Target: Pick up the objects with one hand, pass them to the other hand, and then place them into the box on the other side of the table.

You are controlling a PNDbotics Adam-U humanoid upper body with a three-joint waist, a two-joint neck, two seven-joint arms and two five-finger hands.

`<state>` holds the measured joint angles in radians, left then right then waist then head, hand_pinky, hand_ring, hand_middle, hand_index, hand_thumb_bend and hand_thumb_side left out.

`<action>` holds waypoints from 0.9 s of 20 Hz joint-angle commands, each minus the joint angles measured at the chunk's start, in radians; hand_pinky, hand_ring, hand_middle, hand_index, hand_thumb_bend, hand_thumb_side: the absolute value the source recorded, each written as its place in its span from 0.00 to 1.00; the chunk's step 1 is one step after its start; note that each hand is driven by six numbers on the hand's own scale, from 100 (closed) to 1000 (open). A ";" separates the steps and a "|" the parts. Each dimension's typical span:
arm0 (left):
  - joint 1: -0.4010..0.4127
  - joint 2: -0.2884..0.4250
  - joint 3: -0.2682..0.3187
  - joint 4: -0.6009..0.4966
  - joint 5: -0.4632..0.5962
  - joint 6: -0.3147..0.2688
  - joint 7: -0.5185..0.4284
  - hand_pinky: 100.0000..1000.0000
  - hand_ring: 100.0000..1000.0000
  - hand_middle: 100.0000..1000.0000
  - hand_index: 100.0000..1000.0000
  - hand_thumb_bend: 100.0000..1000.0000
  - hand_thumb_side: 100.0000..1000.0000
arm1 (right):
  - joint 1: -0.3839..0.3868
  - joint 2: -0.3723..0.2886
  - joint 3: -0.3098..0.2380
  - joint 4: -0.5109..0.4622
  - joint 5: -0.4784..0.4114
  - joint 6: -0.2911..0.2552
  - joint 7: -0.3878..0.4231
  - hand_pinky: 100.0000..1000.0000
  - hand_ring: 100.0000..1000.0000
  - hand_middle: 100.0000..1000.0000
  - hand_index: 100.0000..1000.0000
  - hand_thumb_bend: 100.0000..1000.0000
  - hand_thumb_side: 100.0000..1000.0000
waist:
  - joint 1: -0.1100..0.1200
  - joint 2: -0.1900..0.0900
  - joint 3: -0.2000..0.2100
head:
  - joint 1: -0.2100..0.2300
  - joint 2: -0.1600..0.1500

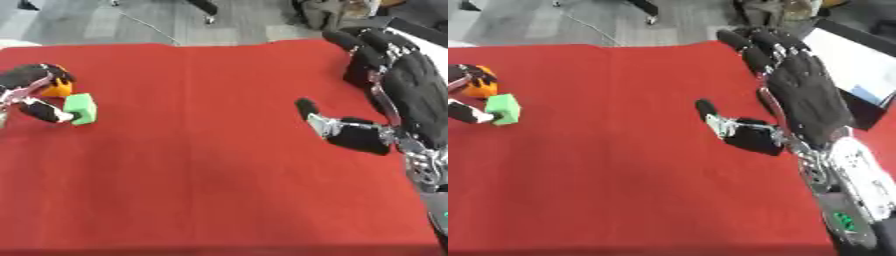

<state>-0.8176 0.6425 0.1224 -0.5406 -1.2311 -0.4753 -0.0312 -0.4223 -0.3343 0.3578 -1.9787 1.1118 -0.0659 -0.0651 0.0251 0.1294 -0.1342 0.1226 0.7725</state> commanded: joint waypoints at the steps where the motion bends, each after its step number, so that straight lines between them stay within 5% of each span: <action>1: -0.020 0.027 0.006 0.010 -0.016 0.014 -0.012 0.73 0.63 0.62 0.79 0.39 0.25 | -0.013 -0.002 -0.004 -0.021 -0.008 0.002 -0.007 0.71 0.78 0.73 0.88 0.29 0.43 | 0.003 -0.008 -0.005 | 0.009 -0.003; 5: -0.016 0.024 0.010 0.017 -0.006 0.000 -0.039 0.68 0.50 0.46 0.63 0.25 0.12 | -0.011 -0.003 -0.005 -0.021 -0.009 0.005 -0.009 0.71 0.78 0.73 0.88 0.29 0.44 | 0.004 -0.008 -0.008 | 0.010 -0.003; 11: -0.003 0.035 0.017 -0.046 0.109 -0.059 -0.076 0.67 0.47 0.42 0.58 0.15 0.11 | -0.017 -0.019 -0.001 -0.021 -0.011 0.004 0.001 0.72 0.79 0.74 0.89 0.27 0.45 | 0.004 -0.016 0.004 | -0.003 -0.003; 14: 0.024 0.062 0.002 -0.161 0.288 -0.135 -0.120 0.67 0.47 0.42 0.57 0.06 0.13 | -0.053 -0.048 0.022 -0.021 -0.025 -0.019 0.038 0.74 0.79 0.75 0.90 0.27 0.43 | 0.007 -0.025 0.023 | -0.025 -0.003; 15: 0.037 0.072 -0.011 -0.200 0.373 -0.160 -0.149 0.68 0.47 0.42 0.57 0.03 0.15 | -0.068 -0.058 0.033 -0.021 -0.032 -0.032 0.056 0.76 0.79 0.76 0.91 0.34 0.48 | 0.009 -0.028 0.031 | -0.033 -0.003; 16: 0.051 0.078 -0.030 -0.240 0.470 -0.185 -0.185 0.68 0.46 0.41 0.56 0.00 0.19 | -0.086 -0.067 0.045 -0.021 -0.038 -0.047 0.075 0.76 0.80 0.76 0.91 0.27 0.41 | 0.012 -0.031 0.039 | -0.041 -0.003; 18: 0.090 0.085 -0.084 -0.335 0.703 -0.217 -0.288 0.68 0.46 0.41 0.55 0.00 0.28 | -0.123 -0.083 0.071 -0.021 -0.053 -0.074 0.116 0.78 0.80 0.78 0.92 0.30 0.40 | 0.019 -0.036 0.056 | -0.056 -0.003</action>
<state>-0.7156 0.6809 0.0578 -0.8132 -0.6388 -0.6692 -0.2773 -0.5279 -0.3913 0.4211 -1.9788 1.0703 -0.1261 0.0301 0.0449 0.1109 -0.0739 0.0762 0.7726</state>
